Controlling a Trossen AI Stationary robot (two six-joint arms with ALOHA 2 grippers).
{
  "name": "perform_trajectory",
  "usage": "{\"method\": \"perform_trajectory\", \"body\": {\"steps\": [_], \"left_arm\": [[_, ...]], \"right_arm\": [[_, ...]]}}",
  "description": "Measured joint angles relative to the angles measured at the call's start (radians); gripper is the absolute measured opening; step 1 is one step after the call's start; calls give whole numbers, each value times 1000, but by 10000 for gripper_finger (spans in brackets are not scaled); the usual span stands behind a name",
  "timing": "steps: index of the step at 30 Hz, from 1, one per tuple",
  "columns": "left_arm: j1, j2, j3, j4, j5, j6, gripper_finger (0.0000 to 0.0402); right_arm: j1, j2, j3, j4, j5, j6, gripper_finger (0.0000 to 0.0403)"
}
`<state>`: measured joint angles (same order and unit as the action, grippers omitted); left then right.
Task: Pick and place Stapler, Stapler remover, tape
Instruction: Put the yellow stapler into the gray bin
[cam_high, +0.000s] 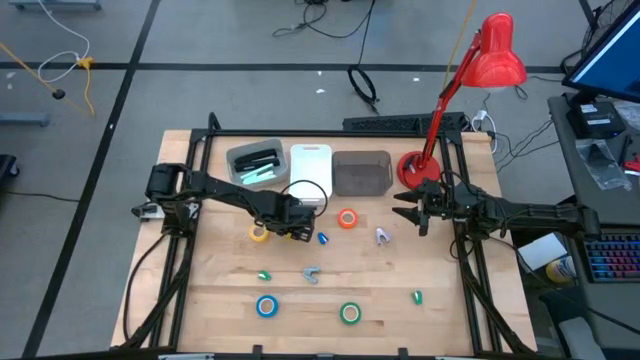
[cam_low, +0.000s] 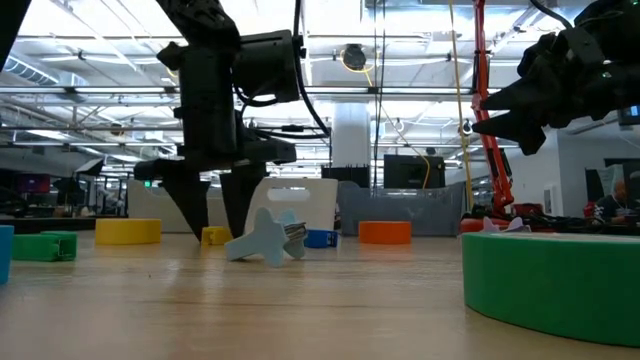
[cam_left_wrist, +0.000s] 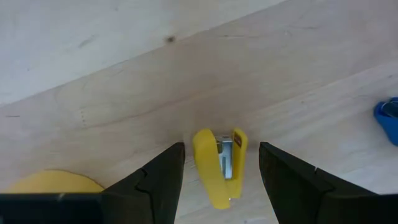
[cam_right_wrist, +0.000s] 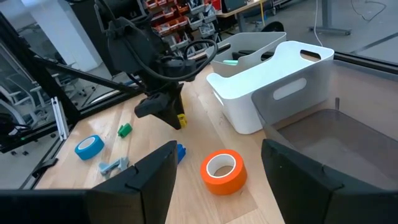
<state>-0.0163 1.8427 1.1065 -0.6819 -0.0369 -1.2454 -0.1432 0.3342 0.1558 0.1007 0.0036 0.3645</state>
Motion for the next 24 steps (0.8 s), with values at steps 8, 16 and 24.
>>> {"method": "perform_trajectory", "body": {"steps": [8,16,24], "left_arm": [[1,-6,-3,-8,8,-24,139],[2,-53,-5,0,16,-3,64],[59,-296,-4,-54,-138,61,77]], "right_arm": [[0,0,0,0,0,-2,228],[0,0,0,0,0,10,228],[0,0,0,0,1,32,228]]}}
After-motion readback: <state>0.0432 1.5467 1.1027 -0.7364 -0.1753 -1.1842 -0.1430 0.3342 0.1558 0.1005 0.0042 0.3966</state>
